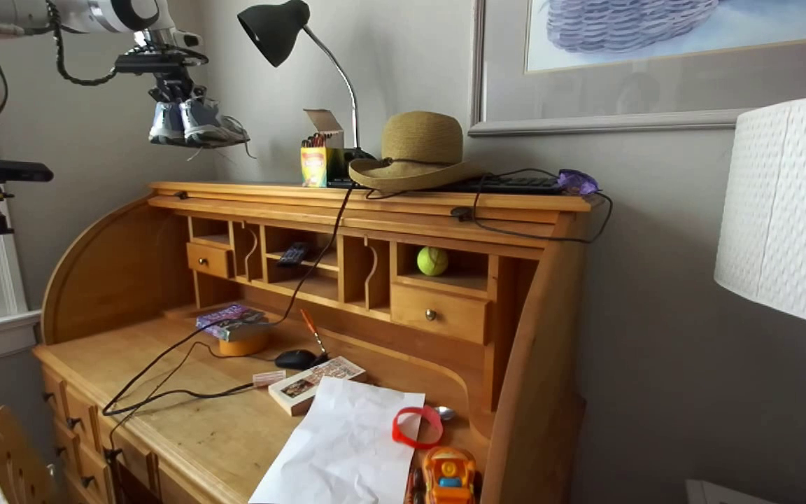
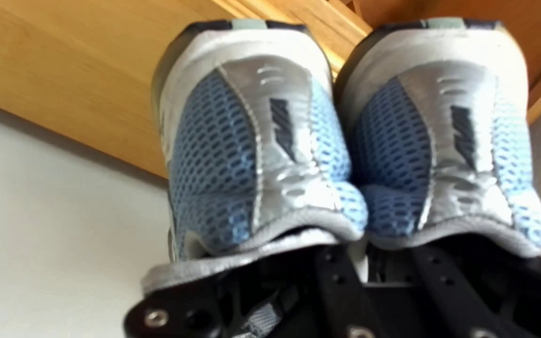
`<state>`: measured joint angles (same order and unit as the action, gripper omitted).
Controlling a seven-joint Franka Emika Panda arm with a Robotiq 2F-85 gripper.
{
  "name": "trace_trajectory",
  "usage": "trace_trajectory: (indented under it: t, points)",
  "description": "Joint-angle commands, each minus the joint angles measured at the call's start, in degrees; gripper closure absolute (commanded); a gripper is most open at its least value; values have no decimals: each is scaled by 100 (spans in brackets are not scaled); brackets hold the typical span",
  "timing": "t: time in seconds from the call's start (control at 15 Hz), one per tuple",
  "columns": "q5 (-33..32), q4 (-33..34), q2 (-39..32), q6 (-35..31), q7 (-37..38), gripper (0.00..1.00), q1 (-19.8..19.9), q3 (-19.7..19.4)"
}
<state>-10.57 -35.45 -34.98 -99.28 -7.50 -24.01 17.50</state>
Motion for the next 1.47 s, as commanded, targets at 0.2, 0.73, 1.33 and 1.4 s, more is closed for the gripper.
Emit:
trace_trajectory:
  t: [0.2, 0.73, 1.33, 1.4]
  points:
    - [357, -1286, 1039, -52, 675, 94, 94, 278]
    - [-13, -3576, 2424, -146, 3480, 94, -257, 263]
    - [-193, -4648, 3253, 289, 5113, 78, -433, 539]
    - [-194, -4637, 3222, 289, 5107, 78, -435, 534]
